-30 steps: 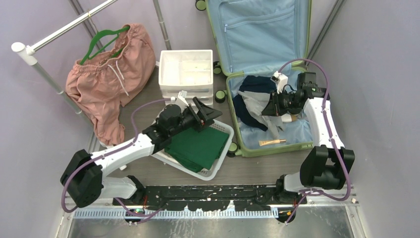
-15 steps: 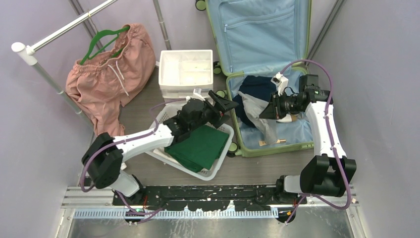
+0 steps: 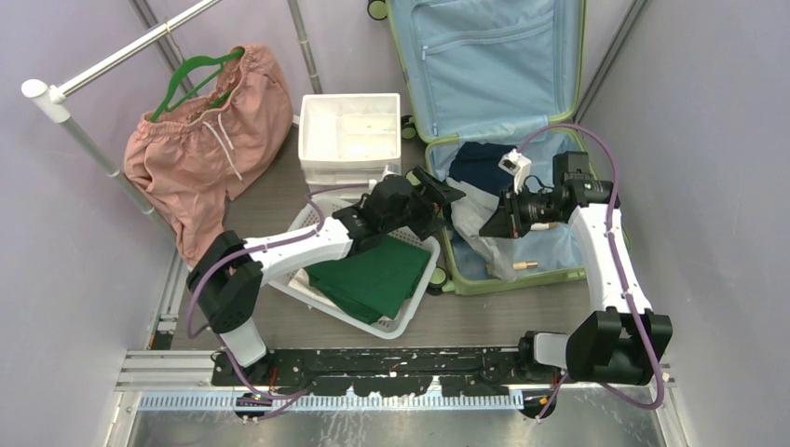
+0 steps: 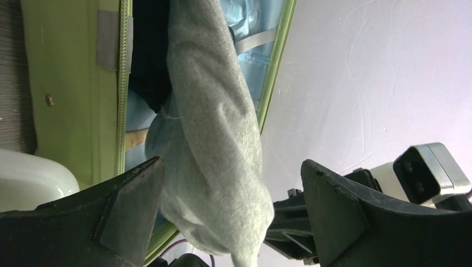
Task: Open, take out, and arrange the luggage
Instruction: Pick up the clothes from the luggage, then place the clothes in the bin.
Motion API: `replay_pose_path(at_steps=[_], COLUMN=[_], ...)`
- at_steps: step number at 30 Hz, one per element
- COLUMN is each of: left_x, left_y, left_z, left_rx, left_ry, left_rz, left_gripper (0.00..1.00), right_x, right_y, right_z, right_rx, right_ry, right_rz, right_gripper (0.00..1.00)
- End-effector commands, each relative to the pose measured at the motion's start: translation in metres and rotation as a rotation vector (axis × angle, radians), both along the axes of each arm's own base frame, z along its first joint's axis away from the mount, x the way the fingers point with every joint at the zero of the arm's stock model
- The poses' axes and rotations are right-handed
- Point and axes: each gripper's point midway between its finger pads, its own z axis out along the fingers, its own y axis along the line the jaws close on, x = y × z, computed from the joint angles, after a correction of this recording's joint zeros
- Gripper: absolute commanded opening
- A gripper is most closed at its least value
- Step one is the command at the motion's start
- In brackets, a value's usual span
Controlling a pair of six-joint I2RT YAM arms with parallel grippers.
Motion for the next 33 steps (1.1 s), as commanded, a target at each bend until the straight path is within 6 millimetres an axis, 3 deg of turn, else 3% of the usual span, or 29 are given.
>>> replay_pose_path(at_steps=[1, 12, 16, 19, 21, 23, 28, 33], left_x=[0.002, -0.01, -0.012, -0.016, -0.02, -0.026, -0.041, -0.059], left_y=[-0.016, -0.036, -0.041, -0.043, -0.044, -0.043, -0.022, 0.007], left_z=[0.018, -0.002, 0.003, 0.008, 0.013, 0.016, 0.017, 0.014], left_rx=[-0.038, -0.026, -0.035, -0.043, -0.051, -0.037, 0.074, 0.156], left_ry=[-0.016, 0.033, 0.006, -0.027, -0.055, -0.087, -0.186, -0.273], left_rz=[-0.015, -0.083, -0.111, -0.141, -0.172, -0.21, -0.279, -0.321], left_gripper=[0.92, 0.76, 0.52, 0.28, 0.06, 0.0, 0.0, 0.0], right_x=[-0.009, -0.023, -0.025, -0.028, -0.03, -0.033, -0.039, -0.03], right_y=[0.015, 0.031, 0.032, 0.032, 0.032, 0.031, 0.03, 0.018], right_z=[0.017, 0.018, 0.013, 0.01, 0.01, 0.01, 0.019, 0.03], right_rx=[0.026, 0.01, -0.004, -0.013, -0.016, -0.019, -0.005, 0.033], right_ry=[-0.094, -0.122, -0.116, -0.107, -0.102, -0.099, -0.103, -0.108], right_rz=[0.068, 0.173, 0.187, 0.195, 0.204, 0.215, 0.231, 0.169], right_gripper=[0.01, 0.01, 0.01, 0.02, 0.05, 0.16, 0.5, 0.61])
